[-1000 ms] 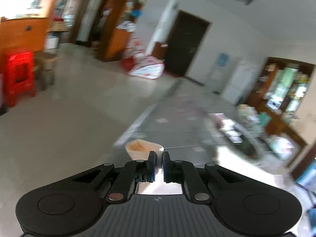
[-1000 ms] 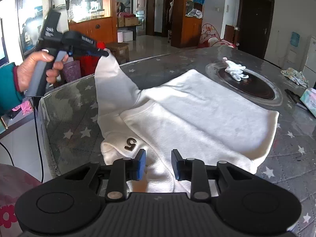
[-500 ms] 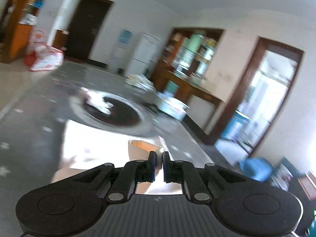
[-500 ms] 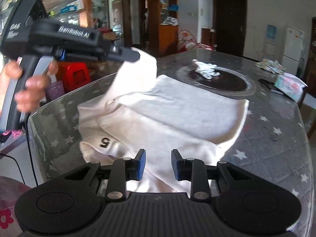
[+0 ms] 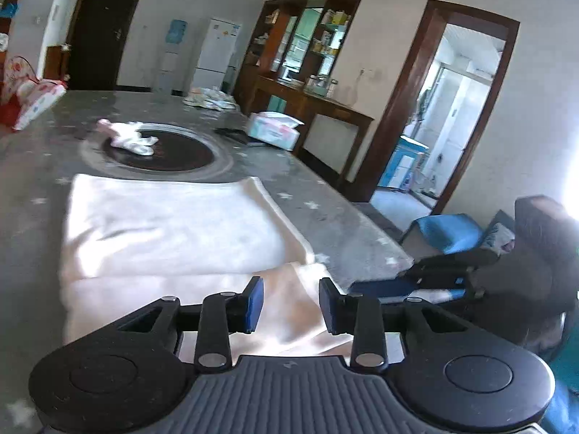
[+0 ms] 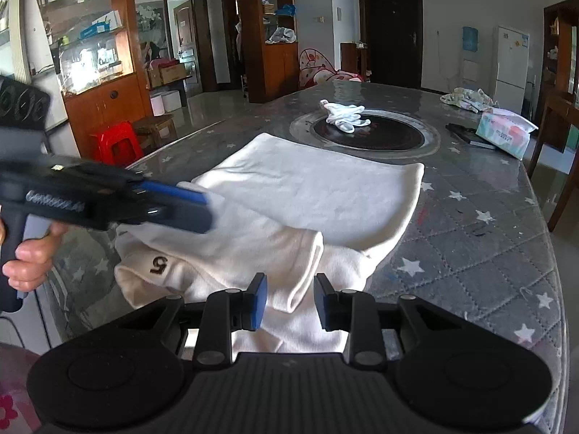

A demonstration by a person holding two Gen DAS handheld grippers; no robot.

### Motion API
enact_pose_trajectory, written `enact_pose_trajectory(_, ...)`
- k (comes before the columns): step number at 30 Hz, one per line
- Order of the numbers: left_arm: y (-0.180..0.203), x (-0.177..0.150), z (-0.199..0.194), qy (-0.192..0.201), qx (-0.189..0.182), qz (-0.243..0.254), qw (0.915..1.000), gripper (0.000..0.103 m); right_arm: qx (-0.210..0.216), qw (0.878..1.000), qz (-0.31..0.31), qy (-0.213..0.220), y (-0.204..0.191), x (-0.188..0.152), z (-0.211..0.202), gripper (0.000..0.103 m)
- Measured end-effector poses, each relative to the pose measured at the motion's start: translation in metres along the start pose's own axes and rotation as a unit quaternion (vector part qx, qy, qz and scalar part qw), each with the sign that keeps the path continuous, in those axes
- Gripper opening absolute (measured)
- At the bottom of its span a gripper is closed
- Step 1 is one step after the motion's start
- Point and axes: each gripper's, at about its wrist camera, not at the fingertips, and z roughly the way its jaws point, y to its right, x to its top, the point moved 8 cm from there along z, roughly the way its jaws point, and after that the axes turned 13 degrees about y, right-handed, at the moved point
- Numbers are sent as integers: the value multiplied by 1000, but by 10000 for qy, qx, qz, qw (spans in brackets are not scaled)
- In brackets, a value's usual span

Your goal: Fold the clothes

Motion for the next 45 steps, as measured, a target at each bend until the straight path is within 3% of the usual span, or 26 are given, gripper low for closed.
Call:
enact_pose_trajectory(8, -73, -14, -29, -222, 813, -174, 9963, 37, -113, 9997, 157, -138, 8, 3, 33, 28)
enact_pose_trajectory(13, -97, -28, -37, -452, 1042, -213, 9933, 33, -208, 9993, 241, -215, 14, 1, 47, 28)
enact_pose_trajectory(19, -95, -6, -31, -261, 874, -173, 9957, 33, -334, 9994, 108, 38, 13, 15, 43, 27)
enact_pose_trajectory(24, -91, 10, -11, -152, 699, -110, 9974, 34, -203, 9997, -53, 123, 4, 24, 47, 27)
enact_pose_trajectory(30, -107, -4, 14, -458, 879, -84, 9950, 34, -191, 9993, -266, -173, 1, 10, 66, 27)
enact_pose_trajectory(35, -106, -5, 5, -408, 833, -79, 9957, 34, -199, 9984, -463, -240, 0, 4, 54, 27)
enact_pose_trajectory(45, -77, -21, -18, -616, 496, 732, 9942, 35, 44, 9964, -693, -488, -15, -16, 31, 27)
